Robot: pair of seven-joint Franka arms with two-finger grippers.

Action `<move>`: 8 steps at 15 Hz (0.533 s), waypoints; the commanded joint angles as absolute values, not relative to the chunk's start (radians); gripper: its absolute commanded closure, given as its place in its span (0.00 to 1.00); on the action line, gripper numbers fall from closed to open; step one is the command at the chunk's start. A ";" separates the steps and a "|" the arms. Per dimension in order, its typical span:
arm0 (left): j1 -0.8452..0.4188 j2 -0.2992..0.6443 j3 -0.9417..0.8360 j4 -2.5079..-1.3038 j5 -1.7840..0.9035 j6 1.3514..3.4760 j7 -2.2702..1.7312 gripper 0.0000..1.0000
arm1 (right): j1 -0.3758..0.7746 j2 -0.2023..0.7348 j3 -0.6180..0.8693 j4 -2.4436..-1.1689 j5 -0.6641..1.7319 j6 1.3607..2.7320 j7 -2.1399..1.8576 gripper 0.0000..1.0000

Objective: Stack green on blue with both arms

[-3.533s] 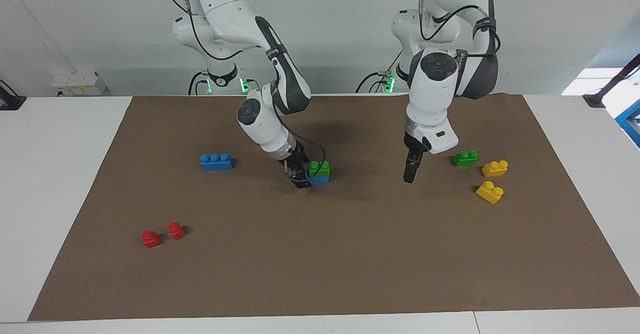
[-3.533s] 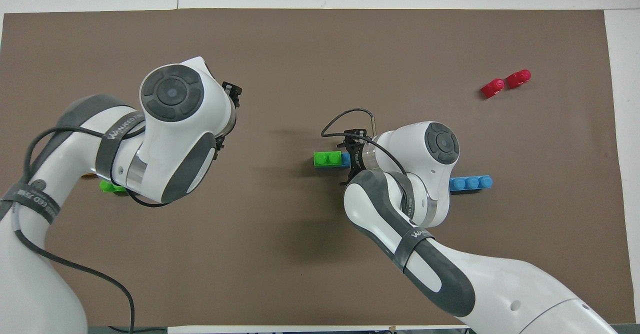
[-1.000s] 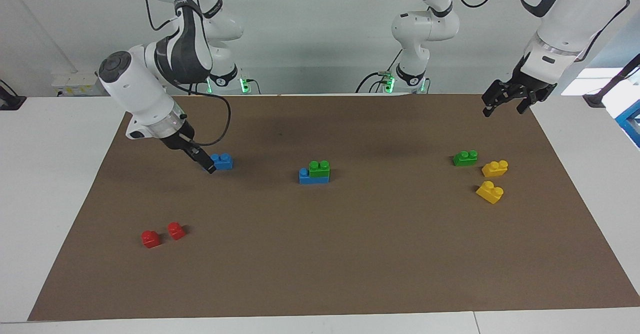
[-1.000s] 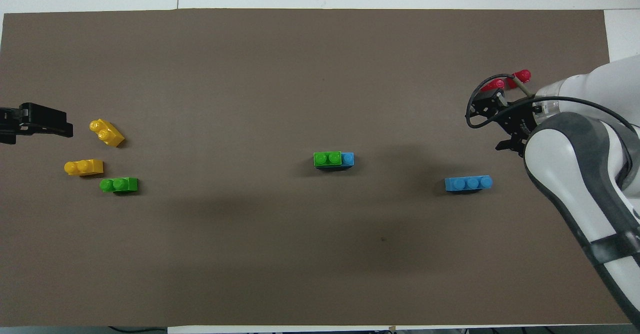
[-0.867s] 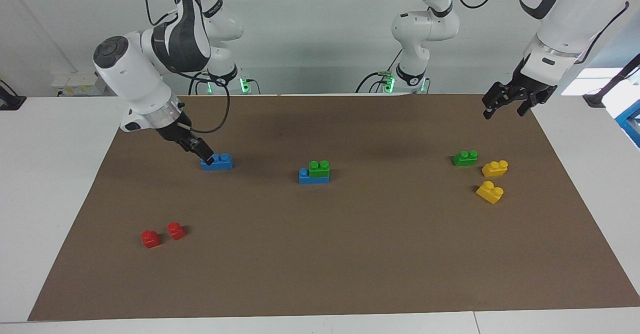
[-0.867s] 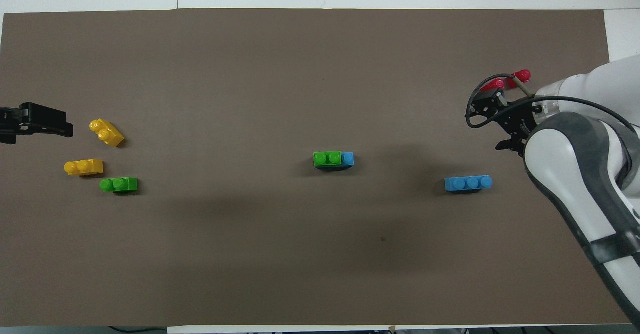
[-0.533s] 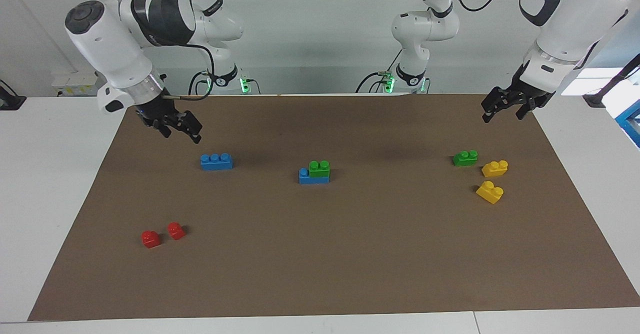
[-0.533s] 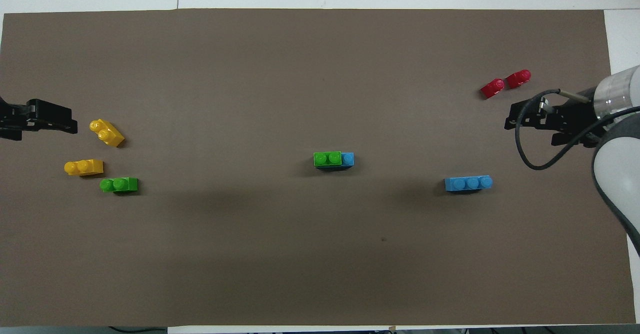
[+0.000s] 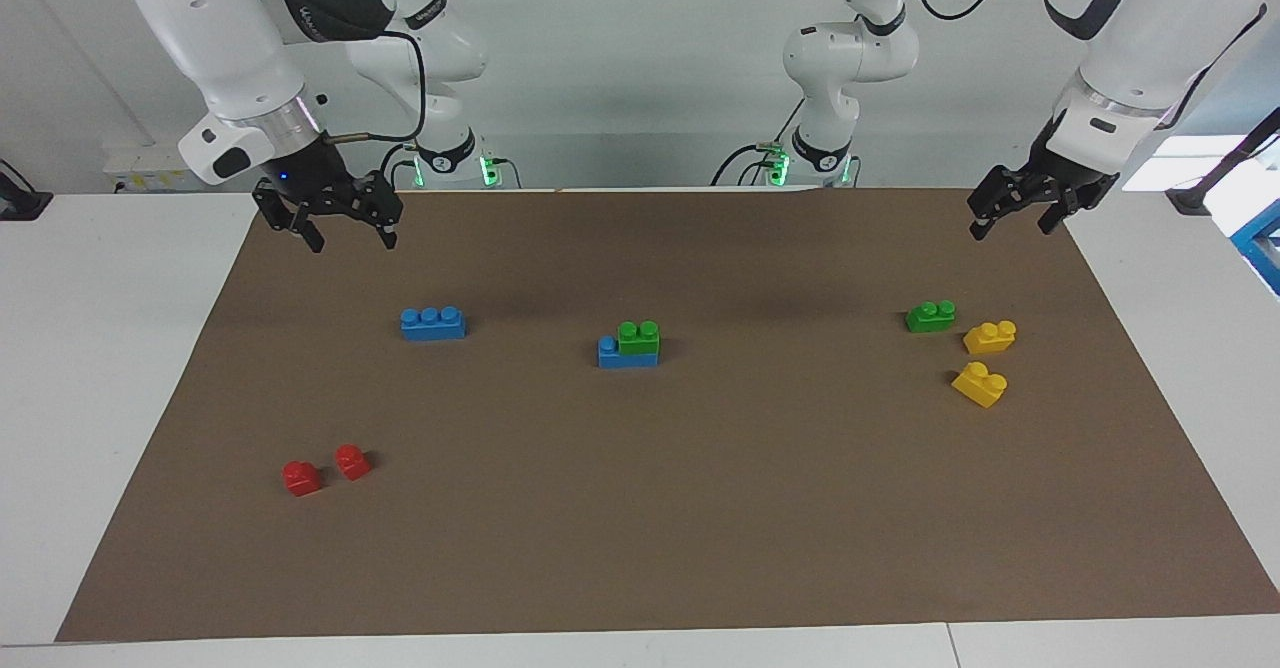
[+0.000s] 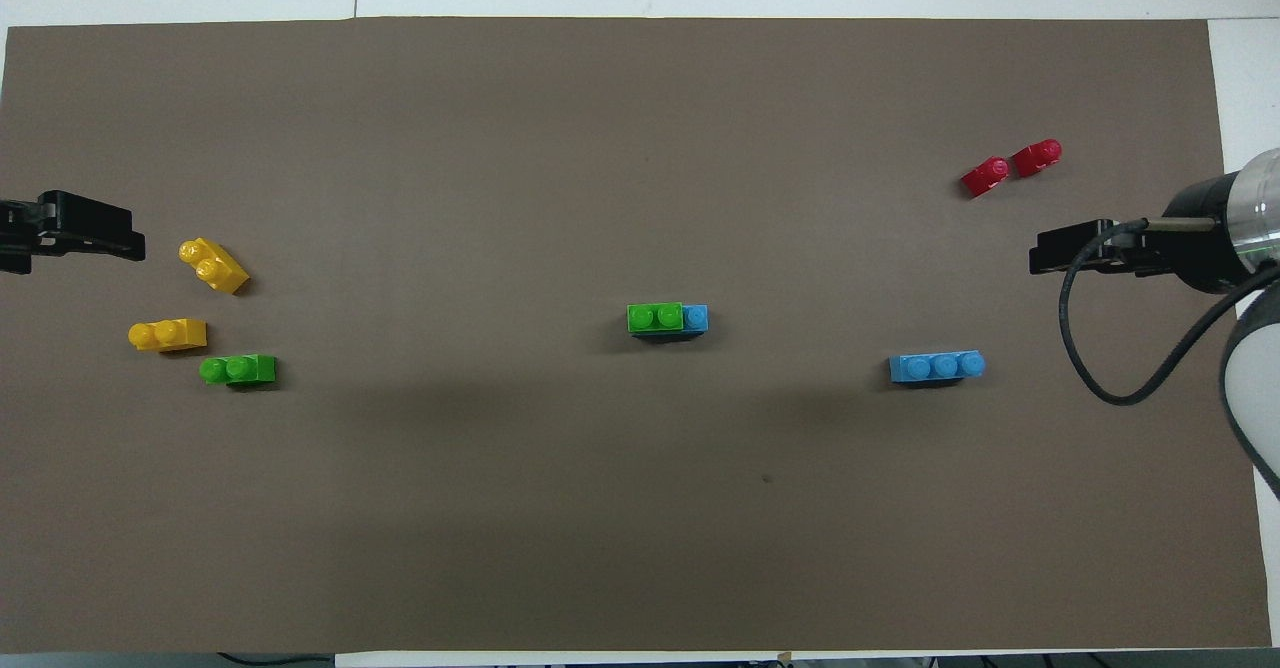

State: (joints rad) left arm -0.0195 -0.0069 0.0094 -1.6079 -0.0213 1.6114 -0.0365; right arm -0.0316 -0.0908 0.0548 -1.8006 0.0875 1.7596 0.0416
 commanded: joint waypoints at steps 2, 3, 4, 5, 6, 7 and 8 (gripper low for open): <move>-0.020 -0.008 0.017 -1.611 -0.021 1.634 -0.029 0.00 | -0.034 -0.087 0.060 -1.749 0.023 1.712 0.012 0.00; -0.020 -0.014 0.017 -1.617 -0.021 1.634 -0.031 0.00 | -0.034 -0.086 0.060 -1.738 0.020 1.703 0.012 0.00; -0.020 -0.015 0.017 -1.617 -0.021 1.634 -0.031 0.00 | -0.034 -0.086 0.060 -1.732 0.015 1.692 0.014 0.00; -0.021 -0.015 0.018 -1.617 -0.021 1.634 -0.031 0.00 | -0.034 -0.086 0.060 -1.730 -0.001 1.690 0.014 0.00; -0.020 -0.015 0.018 -1.617 -0.021 1.632 -0.031 0.00 | -0.035 -0.086 0.058 -1.727 -0.014 1.690 0.014 0.00; -0.020 -0.015 0.018 -1.617 -0.021 1.631 -0.031 0.00 | -0.035 -0.086 0.058 -1.727 -0.015 1.689 0.014 0.00; -0.020 -0.015 0.018 -1.617 -0.021 1.631 -0.031 0.00 | -0.035 -0.086 0.058 -1.727 -0.015 1.689 0.014 0.00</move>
